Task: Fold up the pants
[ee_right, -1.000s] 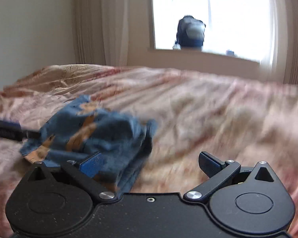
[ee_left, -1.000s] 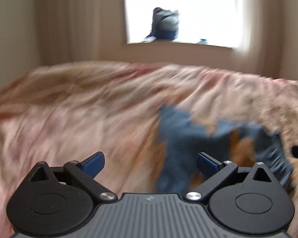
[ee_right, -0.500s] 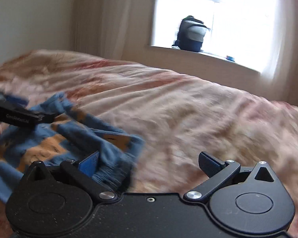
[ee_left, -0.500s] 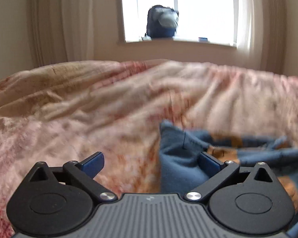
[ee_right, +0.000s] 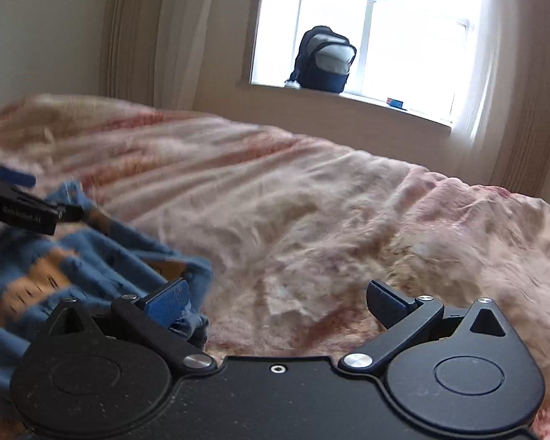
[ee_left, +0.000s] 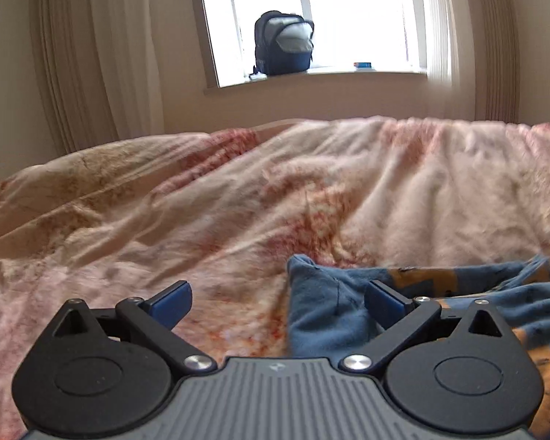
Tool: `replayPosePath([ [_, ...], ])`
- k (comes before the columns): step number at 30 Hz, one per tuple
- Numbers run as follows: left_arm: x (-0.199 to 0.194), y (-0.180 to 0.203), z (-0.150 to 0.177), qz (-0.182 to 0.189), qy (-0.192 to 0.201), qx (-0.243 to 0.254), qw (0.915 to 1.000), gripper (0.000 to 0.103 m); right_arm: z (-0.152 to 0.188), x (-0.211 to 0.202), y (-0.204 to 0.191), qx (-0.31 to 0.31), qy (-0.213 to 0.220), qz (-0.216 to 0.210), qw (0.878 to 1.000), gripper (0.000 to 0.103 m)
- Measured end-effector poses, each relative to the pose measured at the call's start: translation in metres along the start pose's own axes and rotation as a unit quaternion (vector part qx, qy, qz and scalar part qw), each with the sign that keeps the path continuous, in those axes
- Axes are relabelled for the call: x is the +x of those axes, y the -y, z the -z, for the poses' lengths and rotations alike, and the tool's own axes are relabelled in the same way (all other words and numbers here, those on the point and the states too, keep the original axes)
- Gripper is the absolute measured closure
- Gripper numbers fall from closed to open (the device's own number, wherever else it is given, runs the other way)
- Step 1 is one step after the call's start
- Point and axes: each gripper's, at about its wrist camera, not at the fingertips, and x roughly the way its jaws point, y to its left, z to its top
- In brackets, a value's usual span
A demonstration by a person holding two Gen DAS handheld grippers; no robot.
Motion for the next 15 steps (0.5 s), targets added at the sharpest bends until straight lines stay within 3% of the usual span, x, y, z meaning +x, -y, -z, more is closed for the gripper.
replayPosePath([
  [6,-0.057,-0.002,0.024,0.074,-0.008,-0.040,0.9965,0.000,0.010,-0.040,-0.041,-0.039,0.026,-0.062,0.997,0.001],
  [10,-0.067,0.005,0.062,0.055,-0.039,-0.009,0.9977,0.000,0.037,-0.037,-0.061,-0.084,-0.026,-0.048,0.995,0.001],
  [15,-0.089,-0.012,0.081,0.057,-0.042,-0.052,0.9961,0.000,0.045,-0.052,-0.057,-0.065,-0.027,-0.042,0.997,0.001],
])
